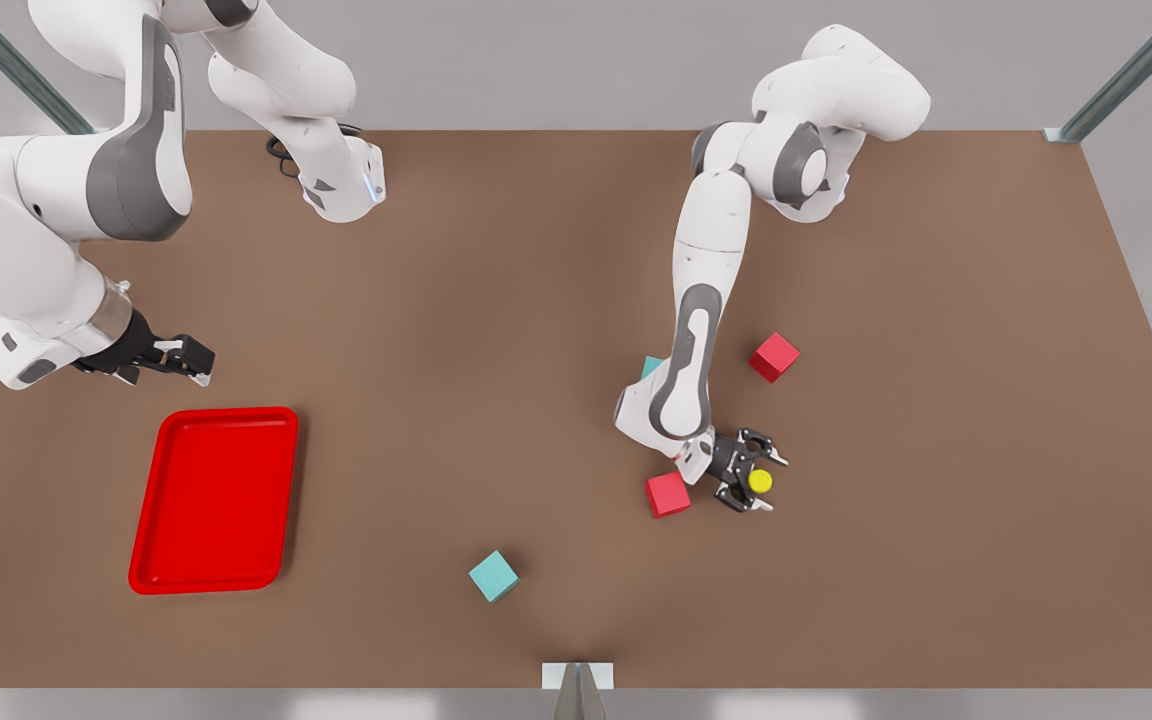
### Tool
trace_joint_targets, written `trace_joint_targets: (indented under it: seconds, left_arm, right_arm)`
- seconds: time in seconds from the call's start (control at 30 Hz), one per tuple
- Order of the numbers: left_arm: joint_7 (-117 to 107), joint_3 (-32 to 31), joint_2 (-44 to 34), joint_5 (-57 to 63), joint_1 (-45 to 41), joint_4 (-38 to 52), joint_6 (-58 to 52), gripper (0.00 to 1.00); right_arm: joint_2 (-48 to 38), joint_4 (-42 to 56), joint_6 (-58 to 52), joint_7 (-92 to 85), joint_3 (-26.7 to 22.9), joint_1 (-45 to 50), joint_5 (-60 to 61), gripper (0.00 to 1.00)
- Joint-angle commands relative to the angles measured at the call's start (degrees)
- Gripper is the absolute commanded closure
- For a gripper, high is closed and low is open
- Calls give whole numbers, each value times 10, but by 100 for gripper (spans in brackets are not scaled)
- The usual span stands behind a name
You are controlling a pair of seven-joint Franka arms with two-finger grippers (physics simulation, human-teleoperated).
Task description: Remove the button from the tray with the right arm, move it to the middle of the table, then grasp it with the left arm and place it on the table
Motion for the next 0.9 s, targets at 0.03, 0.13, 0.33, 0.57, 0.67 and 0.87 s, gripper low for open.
trace_joint_targets:
  seconds: [0.03, 0.13, 0.33, 0.57, 0.67, 0.87]
  left_arm:
    - [30, 0, -1, 0, 0, 0, 2, 0]
    - [30, 1, -3, 0, 0, 0, 2, 0]
    - [31, 6, -9, 0, -1, 0, -3, 0]
    - [41, 19, -23, 2, -4, -6, -5, 0]
    - [57, 21, -47, 2, -6, -23, -8, 0]
    - [998, 81, -265, -535, -22, -2, -105, 0]
  right_arm:
    - [-1, 0, 0, -1, 0, 0, 0, 0]
    - [0, 0, 0, -2, 0, -1, 0, 0]
    - [-1, 0, 0, -3, 0, -1, 1, 0]
    - [-1, 0, 0, -2, 0, -1, 0, 0]
    - [-1, 0, 0, -2, 0, -1, 0, 0]
    - [-1, 0, 0, -5, -2, -2, -1, 0]
